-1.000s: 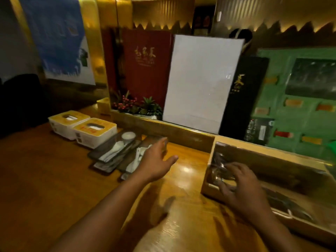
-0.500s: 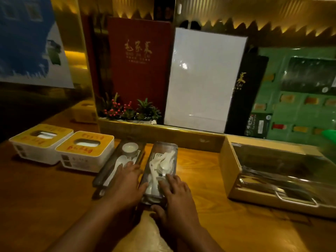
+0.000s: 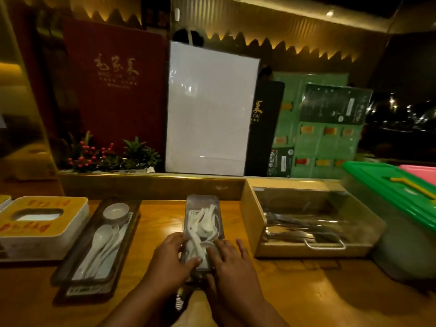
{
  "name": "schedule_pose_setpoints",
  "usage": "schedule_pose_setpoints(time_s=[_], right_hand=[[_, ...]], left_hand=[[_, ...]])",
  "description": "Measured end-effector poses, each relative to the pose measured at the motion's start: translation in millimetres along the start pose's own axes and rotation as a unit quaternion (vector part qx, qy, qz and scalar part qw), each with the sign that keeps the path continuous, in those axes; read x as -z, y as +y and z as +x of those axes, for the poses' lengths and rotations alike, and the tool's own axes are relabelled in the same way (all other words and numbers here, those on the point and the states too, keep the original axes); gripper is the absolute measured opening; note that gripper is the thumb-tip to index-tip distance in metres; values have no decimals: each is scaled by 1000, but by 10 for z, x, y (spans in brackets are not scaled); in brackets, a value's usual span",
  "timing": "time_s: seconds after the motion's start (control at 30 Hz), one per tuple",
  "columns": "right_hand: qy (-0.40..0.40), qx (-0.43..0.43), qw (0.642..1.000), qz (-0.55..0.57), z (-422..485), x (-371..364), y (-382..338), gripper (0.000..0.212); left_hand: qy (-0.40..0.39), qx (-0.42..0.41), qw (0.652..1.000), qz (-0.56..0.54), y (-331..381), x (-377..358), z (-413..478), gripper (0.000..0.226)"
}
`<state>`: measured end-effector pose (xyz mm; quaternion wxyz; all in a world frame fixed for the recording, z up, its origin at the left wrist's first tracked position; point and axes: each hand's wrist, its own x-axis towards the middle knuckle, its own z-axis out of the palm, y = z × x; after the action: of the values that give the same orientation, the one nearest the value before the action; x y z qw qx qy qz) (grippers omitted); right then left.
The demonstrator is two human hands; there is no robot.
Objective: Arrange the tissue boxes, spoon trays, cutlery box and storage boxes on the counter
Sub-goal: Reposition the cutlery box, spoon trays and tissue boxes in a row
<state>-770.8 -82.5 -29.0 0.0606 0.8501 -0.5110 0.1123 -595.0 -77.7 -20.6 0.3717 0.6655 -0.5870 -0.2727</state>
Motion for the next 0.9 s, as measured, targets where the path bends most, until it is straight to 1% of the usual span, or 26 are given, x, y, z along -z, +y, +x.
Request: schedule_pose_setpoints(time_s=[0.1,0.33,0.5,0.63,0.73,0.83,0.9], right_hand=[[-12,-14,1000,-15,-44,36,202,64],[-34,-51,998,-29,-77,55,491,63],[-30,-64,997,-31,-59,51,588,58],[-40,-68,996,-37,-49,-1,652,70],[-62,-65,995,-41,-46,-40,686,81],[-91,-69,993,-35,-48,-65,688,82],[-73,-72,994,-44,-48,-96,696,81]], left_hand=[[-7,5,999,-49,121,-210,52,73],[-16,-37,997,-64,381,-484,98,67],[-10,-47,996,-69,488,-591,120,69],[-13,-50,996,-73,528,-672,165,69],[-12,-45,996,-72,545,-707,173,69],[-14,-44,996,-70,537,-731,184,69],[-11,-44,997,-68,525,-741,192,69]])
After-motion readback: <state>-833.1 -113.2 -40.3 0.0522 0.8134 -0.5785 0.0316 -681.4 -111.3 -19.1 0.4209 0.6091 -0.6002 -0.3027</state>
